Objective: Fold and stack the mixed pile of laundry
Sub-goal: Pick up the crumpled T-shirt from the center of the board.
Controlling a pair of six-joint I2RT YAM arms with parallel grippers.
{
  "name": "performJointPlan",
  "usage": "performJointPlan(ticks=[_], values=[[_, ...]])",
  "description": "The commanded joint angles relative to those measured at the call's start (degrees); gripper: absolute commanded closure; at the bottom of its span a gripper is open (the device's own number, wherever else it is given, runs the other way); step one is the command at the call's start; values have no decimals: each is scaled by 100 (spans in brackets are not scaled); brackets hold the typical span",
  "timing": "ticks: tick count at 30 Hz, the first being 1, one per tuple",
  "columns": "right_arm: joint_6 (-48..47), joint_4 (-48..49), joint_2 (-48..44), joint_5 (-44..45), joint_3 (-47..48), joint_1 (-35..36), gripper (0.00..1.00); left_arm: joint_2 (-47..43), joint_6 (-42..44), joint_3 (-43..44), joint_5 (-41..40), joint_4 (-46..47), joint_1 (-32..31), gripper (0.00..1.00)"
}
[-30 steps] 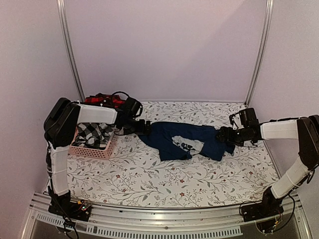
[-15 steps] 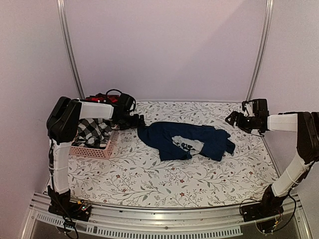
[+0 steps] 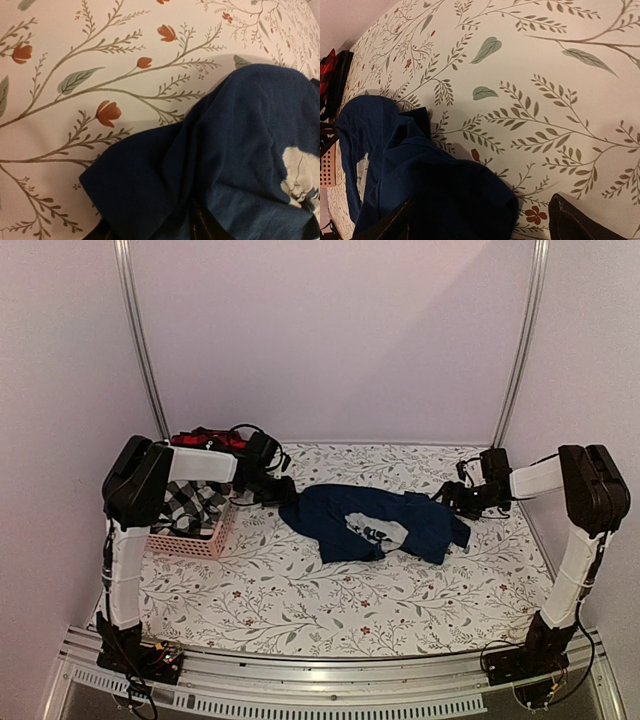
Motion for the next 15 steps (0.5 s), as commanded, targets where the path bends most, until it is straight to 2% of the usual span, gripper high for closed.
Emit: performJointPlan(ticks=[1,4,5,7,8,12,15], values=[[-228,-598,477,-492,583,161,23,170,175,361,324,7,-50,68],[-378,-857,981,-686,981,178,46,168,223,635,322,-37,-39,84],[-387,-837,1091,-791,1028,183,58,147,250,742,334,-54,-36,88],[-409,-787,1109,-966,1137,182,90,110,317,969,322,-102,-26,98],[-407,-781,1079,-900,1200,177,99,108,363,1116,281,-156,-15,100],[-422,-816,488,-273,1669,148,100,54,551,1713,178,-268,70,100],[-399,-874,227,-125,2290,45,100,55,610,2419,189,-370,228,100]])
